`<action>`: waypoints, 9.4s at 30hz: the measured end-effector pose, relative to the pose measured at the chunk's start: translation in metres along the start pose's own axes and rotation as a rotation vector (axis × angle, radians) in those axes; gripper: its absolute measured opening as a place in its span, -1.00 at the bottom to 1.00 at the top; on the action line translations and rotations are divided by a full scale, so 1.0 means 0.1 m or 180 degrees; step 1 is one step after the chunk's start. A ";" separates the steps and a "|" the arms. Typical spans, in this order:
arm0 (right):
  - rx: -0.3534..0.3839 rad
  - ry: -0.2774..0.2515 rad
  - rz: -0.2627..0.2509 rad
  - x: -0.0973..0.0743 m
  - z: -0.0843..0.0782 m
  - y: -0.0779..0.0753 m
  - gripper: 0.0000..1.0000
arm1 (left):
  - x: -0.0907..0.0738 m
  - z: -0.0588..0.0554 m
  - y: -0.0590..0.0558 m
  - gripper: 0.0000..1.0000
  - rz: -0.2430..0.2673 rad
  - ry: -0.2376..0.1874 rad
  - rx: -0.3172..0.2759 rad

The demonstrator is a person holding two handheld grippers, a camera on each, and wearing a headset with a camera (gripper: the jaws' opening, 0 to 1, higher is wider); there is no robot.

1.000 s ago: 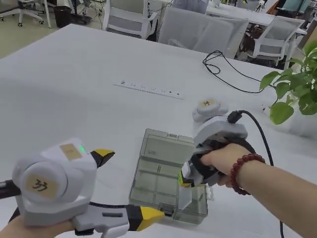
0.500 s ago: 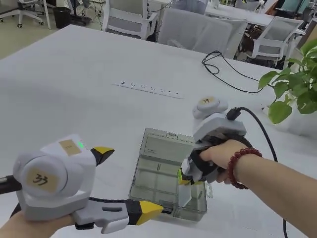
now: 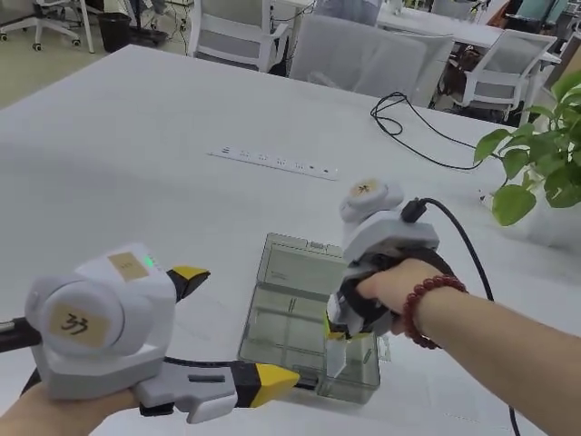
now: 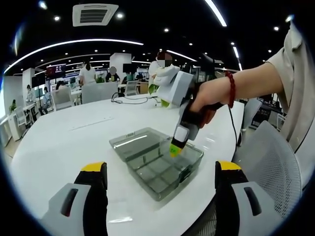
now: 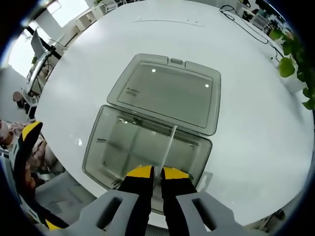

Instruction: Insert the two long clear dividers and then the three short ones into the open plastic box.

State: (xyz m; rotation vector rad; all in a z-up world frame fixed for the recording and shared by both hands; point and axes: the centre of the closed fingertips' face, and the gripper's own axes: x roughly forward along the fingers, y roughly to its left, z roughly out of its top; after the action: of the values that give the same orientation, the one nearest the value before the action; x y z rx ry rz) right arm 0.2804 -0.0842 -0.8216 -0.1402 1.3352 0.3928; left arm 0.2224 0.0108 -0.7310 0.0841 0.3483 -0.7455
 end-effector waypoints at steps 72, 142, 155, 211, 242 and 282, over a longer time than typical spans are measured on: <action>-0.1033 -0.1988 0.0975 -0.61 -0.13 0.02 0.37 | -0.37 -0.03 0.23 0.62 0.0536 0.0325 -0.0091; -0.0937 -0.2265 0.1018 -0.69 -0.22 -0.08 0.48 | 0.04 -1.16 0.81 -0.29 0.0849 0.1952 -0.0546; -0.0926 -0.2238 0.1025 -0.66 -0.22 -0.05 0.45 | 0.04 -1.17 0.84 -0.34 0.0894 0.2122 -0.0536; -0.0149 -0.2641 0.2065 -0.89 0.21 0.98 -0.31 | -0.22 -0.15 0.42 -0.40 0.0945 0.0315 -0.1200; 0.0330 -0.2792 0.2461 -1.01 0.31 1.31 -0.85 | -0.18 0.18 0.08 -0.40 0.0622 -0.0167 -0.0886; 0.1060 -0.1642 0.1716 -0.58 0.17 0.71 -0.87 | -0.12 0.06 -0.01 0.27 0.0416 0.0138 -0.0054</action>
State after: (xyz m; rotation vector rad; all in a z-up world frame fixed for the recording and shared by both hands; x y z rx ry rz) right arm 0.2604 -0.0244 -0.7532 0.5773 0.8907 0.6031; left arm 0.2151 0.0167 -0.7212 0.1063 0.3865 -0.6120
